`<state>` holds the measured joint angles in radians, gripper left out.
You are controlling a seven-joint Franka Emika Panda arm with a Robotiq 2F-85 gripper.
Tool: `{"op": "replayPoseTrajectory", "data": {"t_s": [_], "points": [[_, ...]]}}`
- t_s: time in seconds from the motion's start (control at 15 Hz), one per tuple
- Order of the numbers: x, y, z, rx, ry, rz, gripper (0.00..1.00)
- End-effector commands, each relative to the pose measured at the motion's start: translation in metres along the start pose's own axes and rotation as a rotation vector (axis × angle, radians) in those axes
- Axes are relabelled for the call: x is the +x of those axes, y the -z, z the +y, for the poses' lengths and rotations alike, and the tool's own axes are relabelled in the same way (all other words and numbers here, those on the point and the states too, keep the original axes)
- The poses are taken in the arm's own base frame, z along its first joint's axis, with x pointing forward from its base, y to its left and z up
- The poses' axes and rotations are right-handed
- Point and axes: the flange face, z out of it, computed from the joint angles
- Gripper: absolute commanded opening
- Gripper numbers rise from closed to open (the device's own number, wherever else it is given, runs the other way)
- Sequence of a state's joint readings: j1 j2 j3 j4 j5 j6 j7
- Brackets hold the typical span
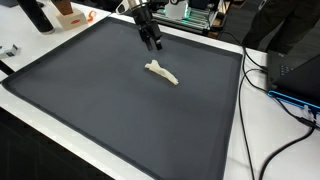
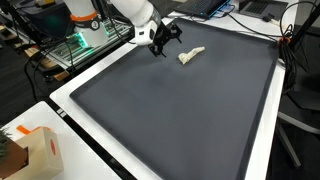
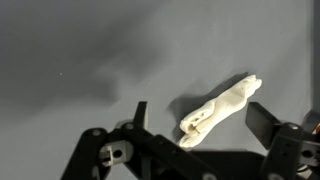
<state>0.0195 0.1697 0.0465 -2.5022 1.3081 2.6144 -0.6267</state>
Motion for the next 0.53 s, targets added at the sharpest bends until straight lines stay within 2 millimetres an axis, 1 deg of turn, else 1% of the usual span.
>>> {"op": "replayPoseTrajectory", "data": {"t_s": [0.0, 0.33, 0.47], "points": [[0.016, -0.001, -0.007, -0.055, 0.034, -0.002, 1.0], [0.041, 0.002, -0.024, -0.111, 0.136, -0.033, 1.0], [0.051, 0.001, -0.036, -0.151, 0.198, -0.046, 1.0]]}}
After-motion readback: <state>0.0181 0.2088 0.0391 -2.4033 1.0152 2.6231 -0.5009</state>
